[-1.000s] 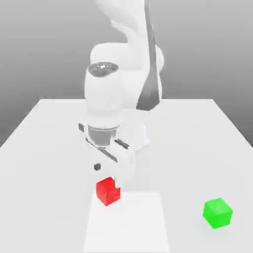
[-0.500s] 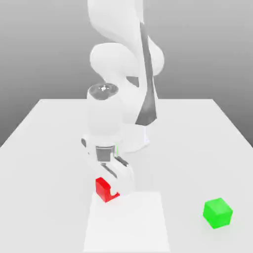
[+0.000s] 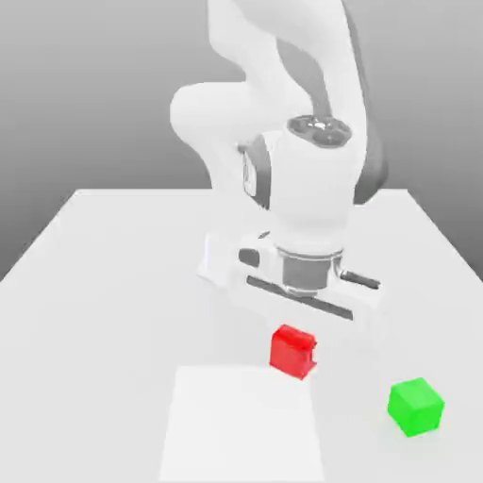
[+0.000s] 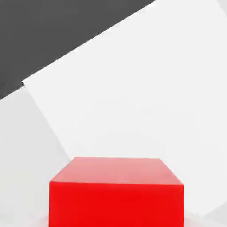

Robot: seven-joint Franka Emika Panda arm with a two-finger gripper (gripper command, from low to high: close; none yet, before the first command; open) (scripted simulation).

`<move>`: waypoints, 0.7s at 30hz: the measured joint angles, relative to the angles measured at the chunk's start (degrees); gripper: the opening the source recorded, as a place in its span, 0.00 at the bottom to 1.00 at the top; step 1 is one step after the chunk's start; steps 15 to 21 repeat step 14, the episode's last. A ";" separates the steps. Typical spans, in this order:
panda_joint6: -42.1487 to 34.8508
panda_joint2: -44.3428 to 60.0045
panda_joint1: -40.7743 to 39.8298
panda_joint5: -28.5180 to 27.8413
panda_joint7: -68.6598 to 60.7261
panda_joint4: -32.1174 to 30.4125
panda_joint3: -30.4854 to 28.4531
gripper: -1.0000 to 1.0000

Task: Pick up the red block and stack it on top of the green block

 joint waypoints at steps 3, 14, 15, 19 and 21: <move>-2.16 1.91 4.72 0.23 -0.07 4.06 2.65 0.00; 3.88 13.30 10.67 -5.74 4.37 9.11 1.73 1.00; 3.88 13.30 10.67 -5.74 4.37 9.11 1.73 1.00; 3.88 13.30 10.67 -5.74 4.37 9.11 1.73 1.00; 3.88 13.30 10.67 -5.74 4.37 9.11 1.73 1.00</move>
